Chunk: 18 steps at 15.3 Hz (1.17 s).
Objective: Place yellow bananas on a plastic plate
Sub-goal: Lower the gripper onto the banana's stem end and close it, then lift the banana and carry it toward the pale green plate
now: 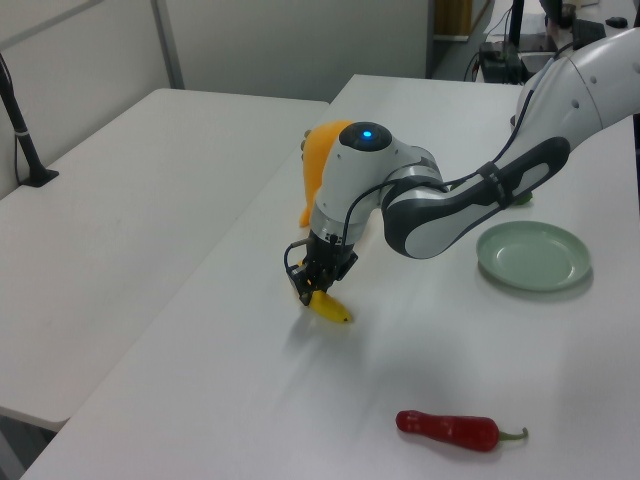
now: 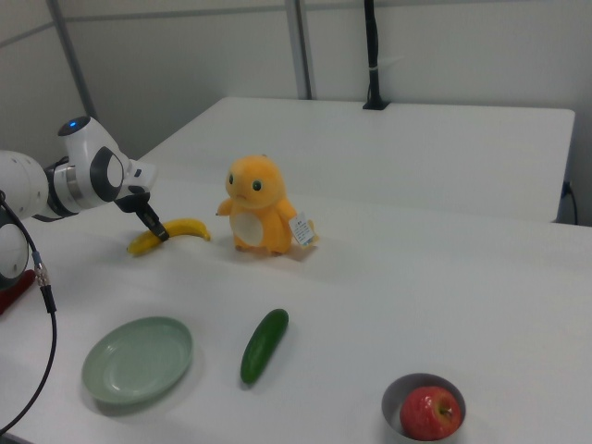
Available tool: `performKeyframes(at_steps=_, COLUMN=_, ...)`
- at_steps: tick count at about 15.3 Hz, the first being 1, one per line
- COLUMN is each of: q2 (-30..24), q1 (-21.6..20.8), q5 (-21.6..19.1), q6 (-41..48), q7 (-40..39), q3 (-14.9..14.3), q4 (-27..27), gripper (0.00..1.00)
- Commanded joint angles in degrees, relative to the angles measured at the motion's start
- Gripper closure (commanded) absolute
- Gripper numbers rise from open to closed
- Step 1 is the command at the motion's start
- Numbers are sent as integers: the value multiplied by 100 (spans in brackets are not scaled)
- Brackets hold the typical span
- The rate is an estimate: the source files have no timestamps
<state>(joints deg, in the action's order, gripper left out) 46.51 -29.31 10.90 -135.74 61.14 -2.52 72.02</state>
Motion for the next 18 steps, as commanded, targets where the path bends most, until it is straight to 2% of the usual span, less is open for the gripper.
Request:
performKeyframes(at_steps=1, q2=69, q1=-14, q5=167, q6=-22, q7=161, q3=32, q4=-109, gripper=86)
performKeyframes(at_steps=6, q2=-202, q1=30, q5=264, q6=4, q7=152, q3=102, q4=-30, gripper=87)
performKeyframes(at_steps=9, q2=-694, q1=214, q5=386, q6=-13, q7=74, q3=225, q4=373, gripper=87)
performKeyframes(at_steps=18, q2=-1574, q1=627, q5=396, q6=-13, q7=-708, q3=524, q4=1375, gripper=87)
